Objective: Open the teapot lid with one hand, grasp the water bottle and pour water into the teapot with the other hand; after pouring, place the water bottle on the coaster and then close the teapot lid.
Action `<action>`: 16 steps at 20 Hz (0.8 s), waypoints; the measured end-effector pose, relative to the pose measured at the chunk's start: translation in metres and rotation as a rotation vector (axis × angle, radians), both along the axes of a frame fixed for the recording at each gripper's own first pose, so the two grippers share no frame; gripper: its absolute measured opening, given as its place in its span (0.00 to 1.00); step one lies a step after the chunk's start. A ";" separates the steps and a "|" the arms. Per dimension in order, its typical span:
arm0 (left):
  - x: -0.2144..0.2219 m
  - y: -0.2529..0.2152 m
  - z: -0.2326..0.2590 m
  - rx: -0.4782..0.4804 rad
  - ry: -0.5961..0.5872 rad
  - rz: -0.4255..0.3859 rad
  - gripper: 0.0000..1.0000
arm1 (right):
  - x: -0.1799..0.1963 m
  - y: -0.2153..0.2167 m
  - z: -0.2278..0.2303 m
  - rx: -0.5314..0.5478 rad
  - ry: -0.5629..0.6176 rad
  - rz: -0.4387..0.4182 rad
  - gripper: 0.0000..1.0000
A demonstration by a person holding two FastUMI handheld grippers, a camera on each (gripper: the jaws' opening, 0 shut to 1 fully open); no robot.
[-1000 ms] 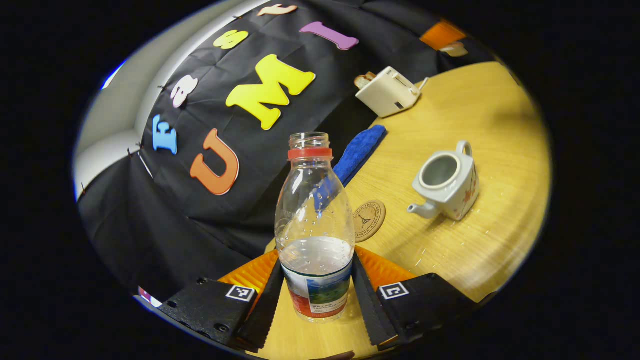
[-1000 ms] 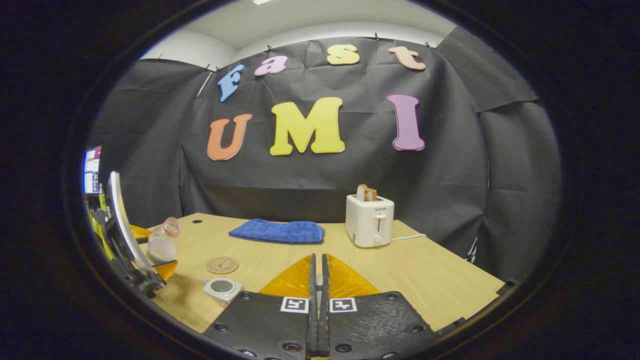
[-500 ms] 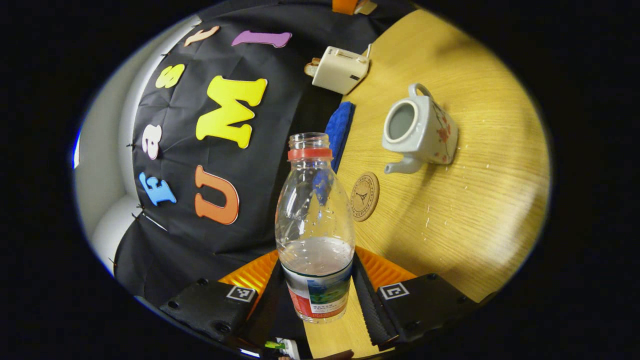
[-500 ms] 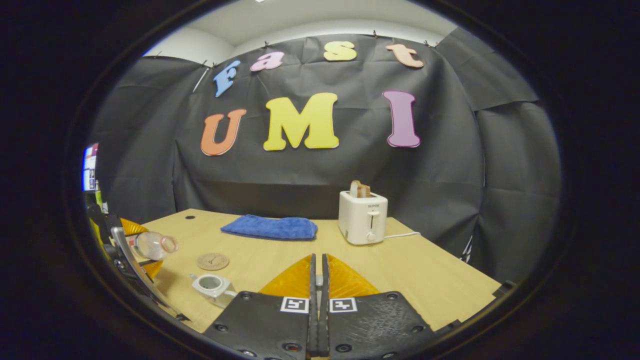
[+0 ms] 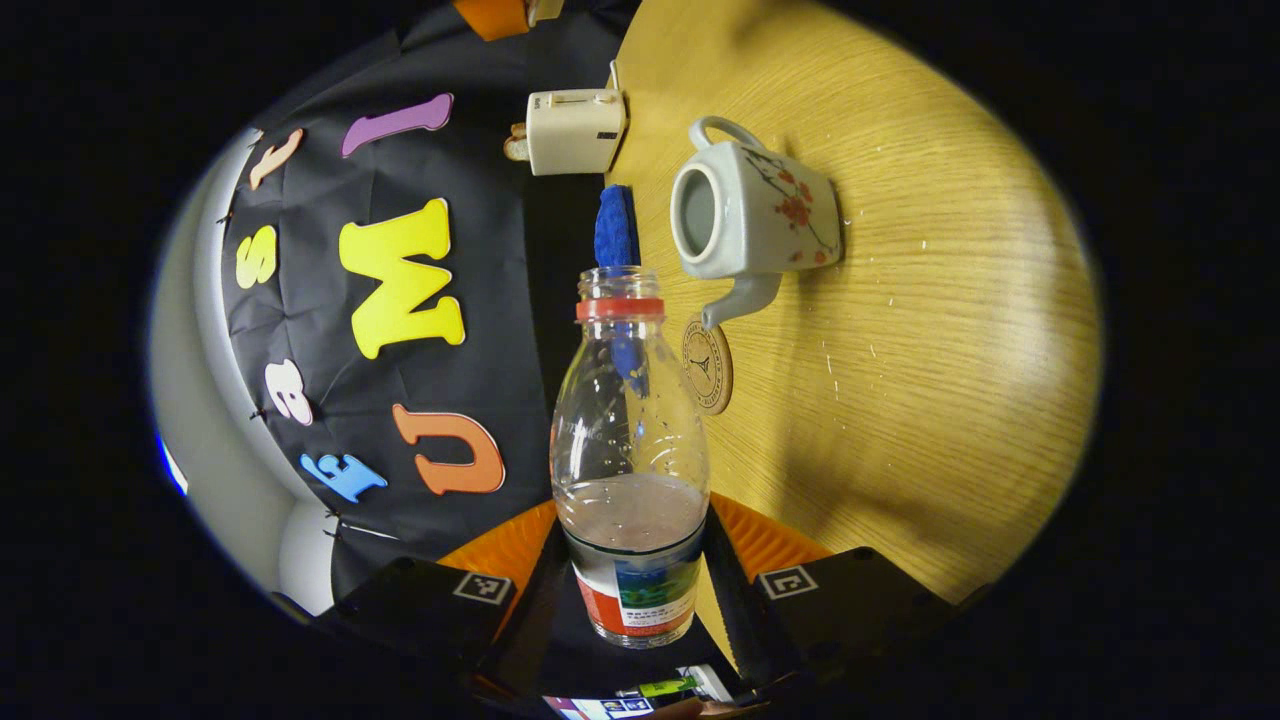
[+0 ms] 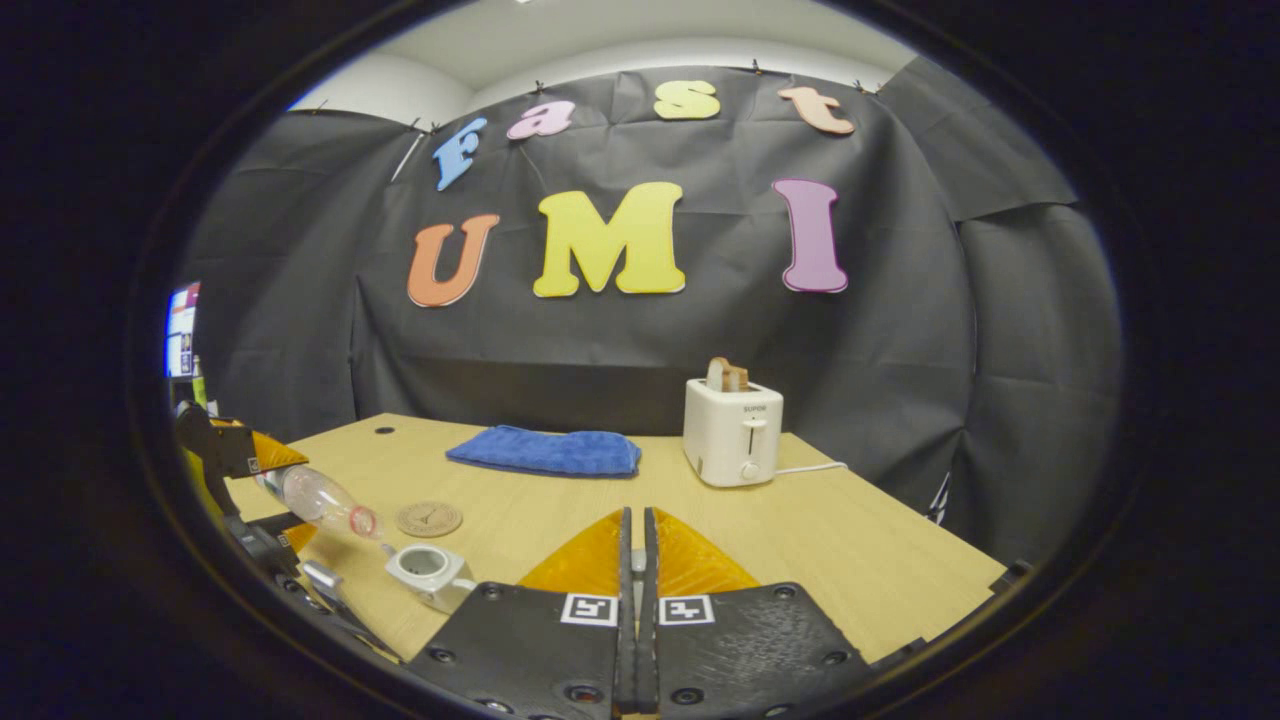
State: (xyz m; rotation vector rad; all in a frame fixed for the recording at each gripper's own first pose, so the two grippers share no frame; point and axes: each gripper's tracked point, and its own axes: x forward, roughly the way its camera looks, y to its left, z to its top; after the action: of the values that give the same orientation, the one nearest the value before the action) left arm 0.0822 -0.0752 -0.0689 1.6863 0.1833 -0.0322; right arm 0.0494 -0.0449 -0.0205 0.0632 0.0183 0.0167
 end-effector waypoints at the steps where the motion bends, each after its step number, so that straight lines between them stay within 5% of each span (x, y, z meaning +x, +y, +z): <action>1: 0.001 -0.002 0.001 0.029 0.005 0.000 0.74 | 0.000 -0.001 0.001 -0.001 -0.003 -0.004 0.00; 16: 0.008 -0.025 0.033 0.338 -0.016 -0.002 0.75 | -0.003 -0.015 0.010 0.023 -0.028 -0.022 0.00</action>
State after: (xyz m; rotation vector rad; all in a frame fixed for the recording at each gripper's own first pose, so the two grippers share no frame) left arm 0.0903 -0.1004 -0.0361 2.0234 0.1822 0.0113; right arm 0.0462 -0.0597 -0.0106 0.0862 -0.0109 -0.0041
